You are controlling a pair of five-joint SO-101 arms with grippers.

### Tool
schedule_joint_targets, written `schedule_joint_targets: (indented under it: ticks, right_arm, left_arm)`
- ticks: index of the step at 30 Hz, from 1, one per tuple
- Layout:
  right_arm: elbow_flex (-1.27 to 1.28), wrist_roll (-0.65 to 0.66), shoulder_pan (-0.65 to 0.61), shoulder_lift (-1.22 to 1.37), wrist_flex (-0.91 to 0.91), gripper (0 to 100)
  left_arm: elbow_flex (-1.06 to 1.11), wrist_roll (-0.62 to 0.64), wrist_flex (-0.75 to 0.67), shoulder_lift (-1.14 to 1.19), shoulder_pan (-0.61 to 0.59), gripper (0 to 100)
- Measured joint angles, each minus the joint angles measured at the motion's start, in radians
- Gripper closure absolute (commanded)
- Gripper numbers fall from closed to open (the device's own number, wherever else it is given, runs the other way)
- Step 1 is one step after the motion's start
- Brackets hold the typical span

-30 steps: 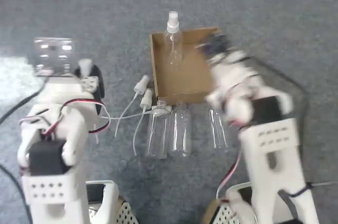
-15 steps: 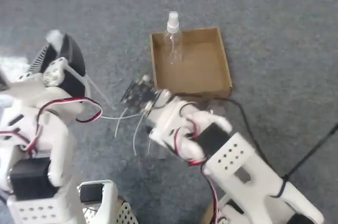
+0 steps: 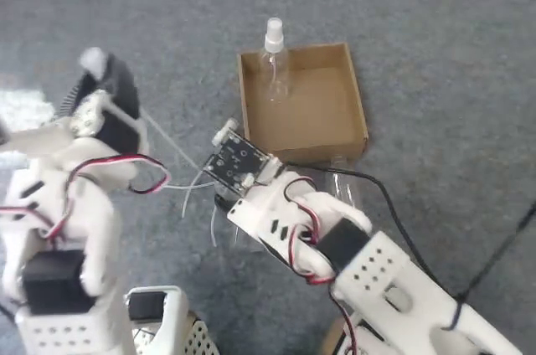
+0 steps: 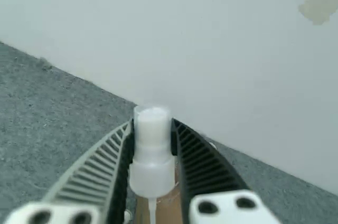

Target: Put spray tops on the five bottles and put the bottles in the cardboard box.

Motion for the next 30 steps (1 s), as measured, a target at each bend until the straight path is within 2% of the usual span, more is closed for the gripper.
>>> schedule_joint_targets:
  ticks: [7, 20, 26, 30]
  right_arm:
    - [0.081, 0.0, 0.0, -0.135, -0.003, 99.3]
    - [0.087, -0.003, -0.029, -0.146, -0.003, 99.3]
    - [0.087, -0.011, -0.029, -0.146, -0.003, 99.3]
    - [0.087, -0.011, -0.028, -0.146, -0.003, 99.3]
  left_arm:
    - [0.13, 0.002, -0.121, 0.012, 0.049, 99]
    - [0.146, 0.0, -0.163, 0.011, 0.109, 99]
    - [0.229, 0.002, -0.157, 0.011, 0.109, 99]
    - [0.285, -0.046, -0.153, 0.011, 0.123, 99]
